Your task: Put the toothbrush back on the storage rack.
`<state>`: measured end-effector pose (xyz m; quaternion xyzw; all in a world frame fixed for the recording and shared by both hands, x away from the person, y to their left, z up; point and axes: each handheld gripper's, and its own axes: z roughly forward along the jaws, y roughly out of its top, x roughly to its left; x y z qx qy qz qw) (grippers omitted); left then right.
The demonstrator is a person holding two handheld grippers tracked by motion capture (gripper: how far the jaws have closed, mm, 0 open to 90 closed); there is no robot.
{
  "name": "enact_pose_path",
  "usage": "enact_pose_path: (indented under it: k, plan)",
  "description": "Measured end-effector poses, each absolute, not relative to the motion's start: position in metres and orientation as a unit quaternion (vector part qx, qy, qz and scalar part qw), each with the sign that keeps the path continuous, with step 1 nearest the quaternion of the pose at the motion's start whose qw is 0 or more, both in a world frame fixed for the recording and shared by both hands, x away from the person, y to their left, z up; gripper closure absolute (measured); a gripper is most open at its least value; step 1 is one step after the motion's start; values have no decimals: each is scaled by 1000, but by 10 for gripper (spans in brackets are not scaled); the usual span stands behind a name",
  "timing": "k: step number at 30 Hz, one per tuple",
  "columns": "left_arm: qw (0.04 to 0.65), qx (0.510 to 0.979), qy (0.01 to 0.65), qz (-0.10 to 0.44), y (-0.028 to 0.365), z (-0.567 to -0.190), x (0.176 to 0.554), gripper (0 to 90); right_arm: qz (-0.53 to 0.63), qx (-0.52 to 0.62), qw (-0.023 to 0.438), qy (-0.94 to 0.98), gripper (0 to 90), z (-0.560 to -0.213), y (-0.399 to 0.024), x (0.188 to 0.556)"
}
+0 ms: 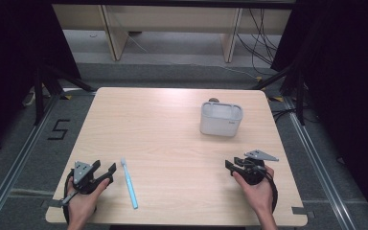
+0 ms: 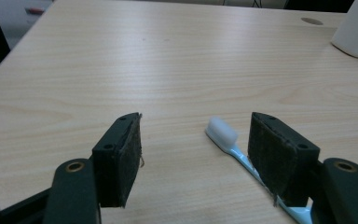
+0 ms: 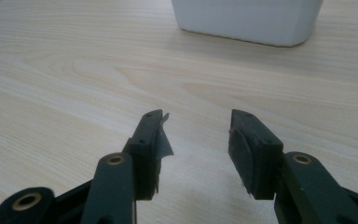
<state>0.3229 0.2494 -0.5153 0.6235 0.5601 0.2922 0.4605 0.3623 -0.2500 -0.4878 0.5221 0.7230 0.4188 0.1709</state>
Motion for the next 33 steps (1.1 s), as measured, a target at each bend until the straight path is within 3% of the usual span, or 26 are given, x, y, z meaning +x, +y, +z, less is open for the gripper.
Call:
enact_pose_path:
  k: [7, 10, 11, 14, 22, 33]
  plan:
    - [322, 723, 580, 191, 239, -475, 337, 281, 417, 518, 169, 727, 552, -483, -250, 361]
    - [306, 731, 584, 175, 236, -467, 342, 248, 414, 522, 168, 727, 553, -482, -249, 360]
    - [251, 759, 584, 141, 232, -460, 351, 243, 412, 524, 165, 728, 552, -482, -249, 361]
    - [209, 774, 584, 123, 226, -455, 360, 262, 414, 524, 159, 727, 550, -480, -251, 360]
    - [138, 778, 608, 76, 206, -458, 383, 272, 404, 526, 157, 732, 545, -479, -250, 361]
    - [117, 778, 615, 44, 188, -467, 386, 264, 400, 528, 156, 733, 545, -480, -250, 361]
